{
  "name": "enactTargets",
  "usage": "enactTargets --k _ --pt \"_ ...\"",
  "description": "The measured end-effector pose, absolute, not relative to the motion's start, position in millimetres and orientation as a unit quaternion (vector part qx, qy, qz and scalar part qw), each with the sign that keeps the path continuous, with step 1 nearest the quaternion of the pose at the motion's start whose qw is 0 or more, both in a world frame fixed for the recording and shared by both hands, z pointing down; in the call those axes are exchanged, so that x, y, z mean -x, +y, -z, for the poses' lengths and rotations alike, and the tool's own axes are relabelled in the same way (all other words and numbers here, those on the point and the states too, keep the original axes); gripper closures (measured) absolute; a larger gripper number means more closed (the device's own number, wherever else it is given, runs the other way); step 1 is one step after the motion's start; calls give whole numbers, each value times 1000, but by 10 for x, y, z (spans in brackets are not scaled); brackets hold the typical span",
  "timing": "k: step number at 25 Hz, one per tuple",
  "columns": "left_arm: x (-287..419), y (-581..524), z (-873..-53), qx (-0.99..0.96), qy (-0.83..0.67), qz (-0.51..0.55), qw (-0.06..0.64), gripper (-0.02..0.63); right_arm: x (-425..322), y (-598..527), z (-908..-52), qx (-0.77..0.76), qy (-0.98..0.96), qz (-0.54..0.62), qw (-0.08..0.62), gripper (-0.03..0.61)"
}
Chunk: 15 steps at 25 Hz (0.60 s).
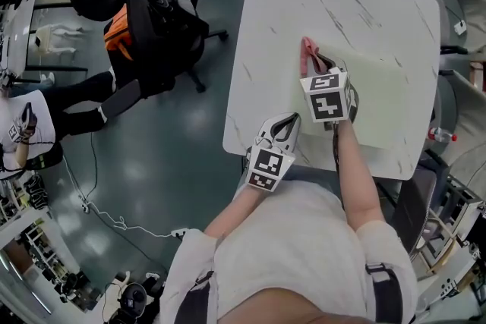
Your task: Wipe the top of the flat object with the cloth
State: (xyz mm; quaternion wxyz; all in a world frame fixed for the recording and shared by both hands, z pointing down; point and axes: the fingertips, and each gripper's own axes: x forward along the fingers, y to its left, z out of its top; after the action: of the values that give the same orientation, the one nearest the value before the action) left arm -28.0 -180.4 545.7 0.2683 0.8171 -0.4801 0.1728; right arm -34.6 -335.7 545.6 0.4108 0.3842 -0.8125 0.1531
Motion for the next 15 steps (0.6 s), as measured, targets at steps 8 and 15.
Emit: enactTargets --k 8,15 --pt "287 -1804 -5449 -816 -481 -177 269 601 -25 -3416 -5455 -416 -795 -165 410 551" --pt "263 -1802 -5452 -814 -484 -184 264 601 -434 -3453 -5442 -442 -782 -177 401 551"
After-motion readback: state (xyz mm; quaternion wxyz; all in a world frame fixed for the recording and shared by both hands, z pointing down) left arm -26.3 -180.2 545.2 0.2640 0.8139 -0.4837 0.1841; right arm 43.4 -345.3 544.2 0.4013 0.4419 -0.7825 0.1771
